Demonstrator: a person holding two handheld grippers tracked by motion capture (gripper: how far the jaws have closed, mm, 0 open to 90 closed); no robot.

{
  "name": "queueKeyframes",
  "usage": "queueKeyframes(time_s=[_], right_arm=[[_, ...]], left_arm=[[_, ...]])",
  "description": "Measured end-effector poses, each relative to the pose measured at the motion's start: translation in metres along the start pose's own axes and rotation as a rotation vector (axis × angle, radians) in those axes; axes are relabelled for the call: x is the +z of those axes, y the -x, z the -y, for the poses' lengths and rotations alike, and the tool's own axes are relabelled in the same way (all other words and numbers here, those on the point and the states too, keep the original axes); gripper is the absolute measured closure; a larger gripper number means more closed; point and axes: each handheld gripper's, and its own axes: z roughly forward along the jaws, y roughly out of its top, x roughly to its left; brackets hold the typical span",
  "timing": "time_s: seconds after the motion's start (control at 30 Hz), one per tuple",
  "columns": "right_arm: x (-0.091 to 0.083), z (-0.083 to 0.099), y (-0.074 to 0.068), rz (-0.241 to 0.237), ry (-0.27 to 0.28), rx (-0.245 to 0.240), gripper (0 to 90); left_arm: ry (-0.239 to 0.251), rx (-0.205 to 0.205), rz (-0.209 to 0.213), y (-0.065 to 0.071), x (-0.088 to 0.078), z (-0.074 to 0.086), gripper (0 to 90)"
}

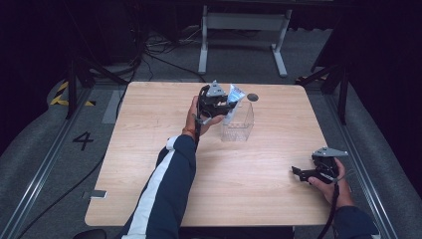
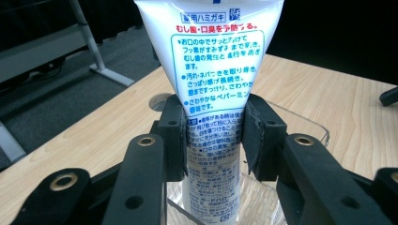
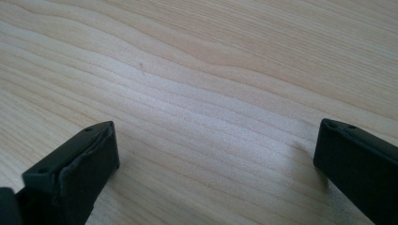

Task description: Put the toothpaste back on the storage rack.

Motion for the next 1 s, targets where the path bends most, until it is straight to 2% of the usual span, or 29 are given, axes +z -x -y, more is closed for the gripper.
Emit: queueKeyframes(time_s=[0.23, 0.33, 0.4, 0.53, 0.6, 0.7, 0.83, 0.93, 1.0], right_arm=[[0.0, 0.0, 0.0, 0.0, 0.0, 0.0, 0.5], [0.0, 0.0, 0.0, 0.0, 0.0, 0.0, 0.5], [0.0, 0.0, 0.0, 0.0, 0.0, 0.0, 0.5], [0.0, 0.0, 0.0, 0.0, 0.0, 0.0, 0.5], [0.0, 0.0, 0.0, 0.0, 0.0, 0.0, 0.5], [0.0, 0.0, 0.0, 0.0, 0.0, -0.001, 0.5], [0.0, 0.0, 0.0, 0.0, 0.0, 0.0, 0.5], [0.0, 0.0, 0.0, 0.0, 0.0, 0.0, 0.5], [0.0, 0.0, 0.0, 0.0, 0.0, 0.0, 0.5]], left_arm=[[-0.021, 0.019, -0.012, 0.005, 0.002, 0.003, 64.2], [-0.035, 0.023, -0.003, 0.008, 0.004, 0.004, 64.1], [-0.047, 0.045, -0.011, 0.009, 0.005, 0.004, 64.0], [-0.063, 0.044, -0.007, 0.012, 0.008, 0.006, 63.8], [-0.092, 0.064, -0.014, 0.013, 0.01, 0.007, 63.6], [-0.107, 0.075, -0.017, 0.015, 0.013, 0.008, 63.3], [-0.135, 0.086, -0.019, 0.016, 0.016, 0.009, 62.9], [-0.148, 0.078, -0.017, 0.017, 0.017, 0.011, 62.6], [-0.18, 0.087, -0.019, 0.017, 0.018, 0.012, 62.3]])
